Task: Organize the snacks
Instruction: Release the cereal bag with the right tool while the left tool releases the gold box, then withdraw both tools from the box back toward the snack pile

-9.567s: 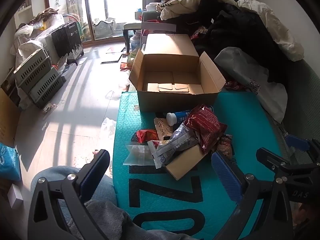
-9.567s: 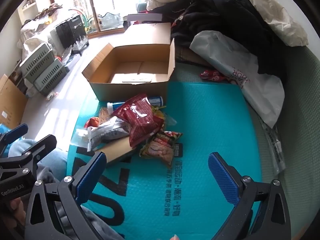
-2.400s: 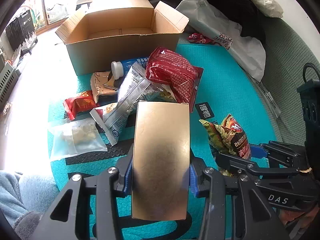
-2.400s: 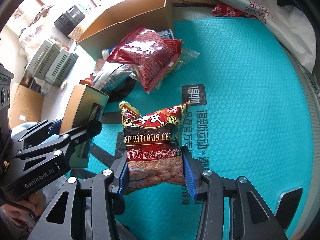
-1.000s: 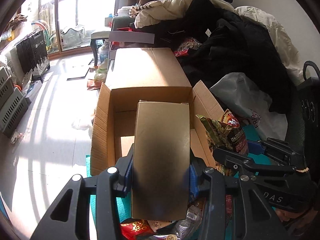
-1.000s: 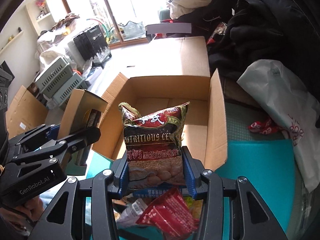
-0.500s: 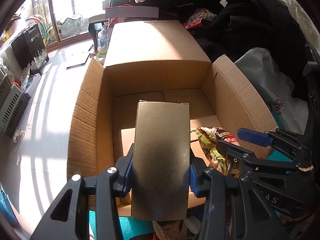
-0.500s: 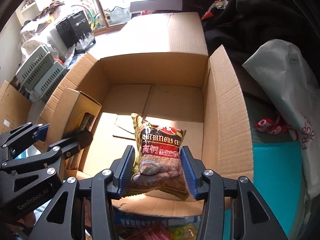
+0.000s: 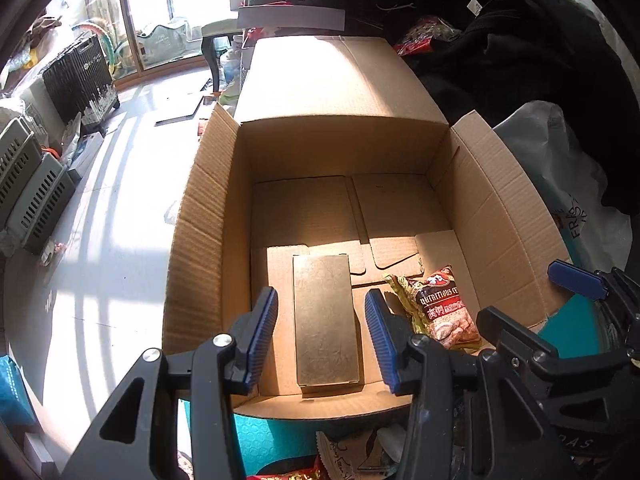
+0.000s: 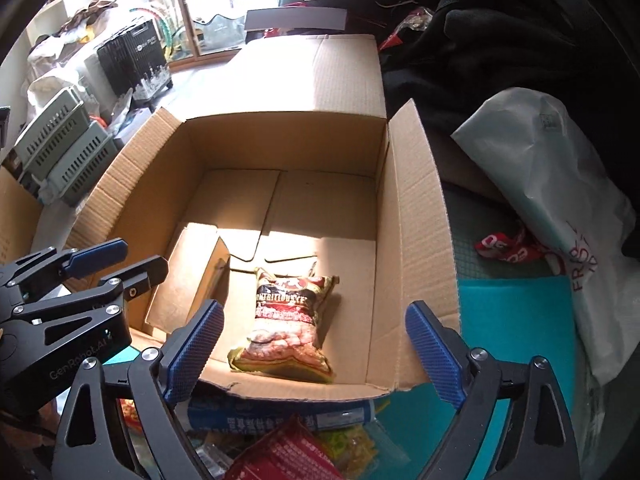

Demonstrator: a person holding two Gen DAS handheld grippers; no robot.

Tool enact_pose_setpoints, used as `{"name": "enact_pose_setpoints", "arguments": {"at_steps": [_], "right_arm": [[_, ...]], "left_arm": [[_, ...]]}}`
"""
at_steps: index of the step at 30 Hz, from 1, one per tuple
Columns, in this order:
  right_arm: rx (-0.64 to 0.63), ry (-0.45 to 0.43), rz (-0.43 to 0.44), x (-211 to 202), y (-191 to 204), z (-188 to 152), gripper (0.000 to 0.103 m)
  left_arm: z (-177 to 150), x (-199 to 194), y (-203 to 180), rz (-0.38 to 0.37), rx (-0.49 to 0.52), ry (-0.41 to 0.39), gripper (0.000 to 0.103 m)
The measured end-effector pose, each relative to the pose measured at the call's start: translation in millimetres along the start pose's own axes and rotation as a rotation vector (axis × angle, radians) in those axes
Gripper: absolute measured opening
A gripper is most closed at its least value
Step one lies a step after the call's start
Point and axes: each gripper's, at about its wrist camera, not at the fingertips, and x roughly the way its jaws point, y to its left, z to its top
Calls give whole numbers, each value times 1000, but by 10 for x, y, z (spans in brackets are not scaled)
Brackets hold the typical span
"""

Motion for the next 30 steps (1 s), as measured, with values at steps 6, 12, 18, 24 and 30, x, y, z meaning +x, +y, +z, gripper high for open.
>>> {"name": "enact_pose_setpoints", "arguments": {"at_steps": [6, 12, 18, 24, 30], "right_arm": [[7, 10, -30, -154, 1, 15, 95], [-17, -56, -56, -494, 16, 39, 95], [-14, -123, -26, -917, 50, 68, 95], [-31, -202, -24, -1381, 142, 32, 95], [-45, -277, -6, -1830, 234, -81, 95]], "left_arm": [[89, -206, 0, 8, 2, -33, 44], [119, -508, -37, 0, 0, -73, 44], [89, -980, -85, 7, 13, -141, 45], [35, -1466, -84, 14, 17, -211, 45], [-71, -1924, -122, 21, 44, -282, 45]]}}
